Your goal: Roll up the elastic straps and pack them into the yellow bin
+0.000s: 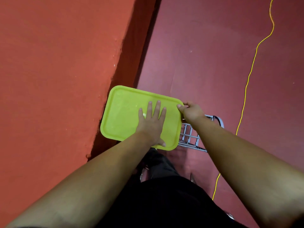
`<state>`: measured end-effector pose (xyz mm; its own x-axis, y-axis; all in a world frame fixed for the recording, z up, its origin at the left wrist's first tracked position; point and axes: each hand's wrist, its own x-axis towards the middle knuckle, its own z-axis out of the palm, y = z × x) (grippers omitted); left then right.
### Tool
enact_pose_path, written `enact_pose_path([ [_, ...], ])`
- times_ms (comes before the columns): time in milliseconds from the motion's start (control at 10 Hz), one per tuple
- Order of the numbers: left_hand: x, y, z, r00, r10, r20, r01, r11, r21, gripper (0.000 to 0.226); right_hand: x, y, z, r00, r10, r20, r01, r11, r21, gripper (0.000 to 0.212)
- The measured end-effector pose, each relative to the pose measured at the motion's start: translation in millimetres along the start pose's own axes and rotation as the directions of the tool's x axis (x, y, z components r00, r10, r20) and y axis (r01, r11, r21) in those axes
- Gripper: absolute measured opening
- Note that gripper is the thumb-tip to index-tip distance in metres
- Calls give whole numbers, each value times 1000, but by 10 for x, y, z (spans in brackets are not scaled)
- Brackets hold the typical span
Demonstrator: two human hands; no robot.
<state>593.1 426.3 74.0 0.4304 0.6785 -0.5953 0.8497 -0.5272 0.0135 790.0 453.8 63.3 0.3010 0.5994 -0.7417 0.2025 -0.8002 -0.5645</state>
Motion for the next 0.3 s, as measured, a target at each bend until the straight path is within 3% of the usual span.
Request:
enact_pose_path([
  [100, 48, 13, -24, 1000, -1, 19, 0, 999, 37, 160, 13, -11, -11, 1000, 19, 2, -19, 998, 68, 16],
  [200, -11, 42, -50, 999, 5, 39, -7, 998, 64, 160, -18, -34, -23, 1000, 19, 20, -20, 999, 26, 17],
  [300, -26, 4, -56, 999, 20, 25, -20, 1000, 3, 156, 25, -30, -13, 996, -81, -37, 73, 979, -190, 29],
])
